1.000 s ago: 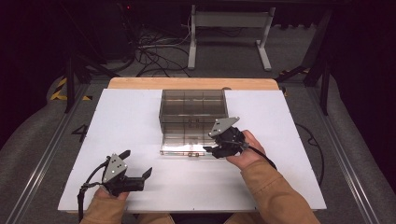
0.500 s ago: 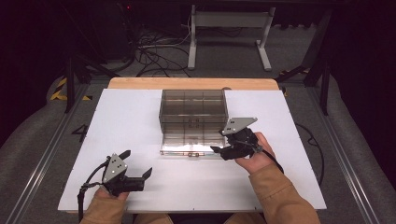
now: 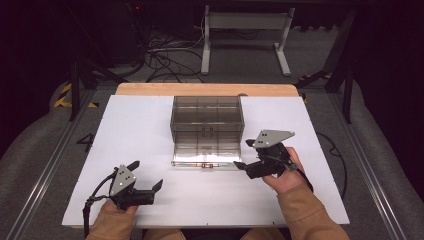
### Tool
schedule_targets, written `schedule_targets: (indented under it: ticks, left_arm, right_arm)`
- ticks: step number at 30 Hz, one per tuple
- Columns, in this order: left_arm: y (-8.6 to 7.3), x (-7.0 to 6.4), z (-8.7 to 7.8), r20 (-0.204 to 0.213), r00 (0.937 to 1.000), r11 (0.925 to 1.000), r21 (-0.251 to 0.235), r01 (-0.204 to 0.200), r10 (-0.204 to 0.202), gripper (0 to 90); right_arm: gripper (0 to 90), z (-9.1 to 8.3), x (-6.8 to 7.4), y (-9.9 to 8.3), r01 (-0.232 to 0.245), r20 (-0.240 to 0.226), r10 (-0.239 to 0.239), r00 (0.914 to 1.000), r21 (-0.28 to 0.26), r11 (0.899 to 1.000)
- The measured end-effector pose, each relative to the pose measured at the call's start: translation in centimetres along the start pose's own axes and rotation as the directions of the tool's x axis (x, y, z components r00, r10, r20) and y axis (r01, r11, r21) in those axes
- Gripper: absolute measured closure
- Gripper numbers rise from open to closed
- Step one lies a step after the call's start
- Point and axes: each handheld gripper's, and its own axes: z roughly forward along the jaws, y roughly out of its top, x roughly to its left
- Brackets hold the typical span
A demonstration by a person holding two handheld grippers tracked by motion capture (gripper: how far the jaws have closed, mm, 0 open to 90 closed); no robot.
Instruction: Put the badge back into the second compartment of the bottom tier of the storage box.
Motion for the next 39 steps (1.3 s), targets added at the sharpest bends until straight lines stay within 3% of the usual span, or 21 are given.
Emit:
schedule_targets:
  ticks: [24,39]
  left_arm:
    - [0.0,0.0,0.0,0.006,0.9999,1.0000,-0.004,0.008,-0.008,0.8]
    - [0.0,0.0,0.0,0.008,0.9999,1.0000,-0.002,0.009,-0.009,0.8]
  right_arm:
    - [24.0,-2.2,-0.7,-5.1,-0.114,0.099,0.110,0.9890,0.035,0.993]
    - [24.0,-2.1,-1.0,-7.5,-0.169,0.142,0.159,0.9771,0.066,0.983]
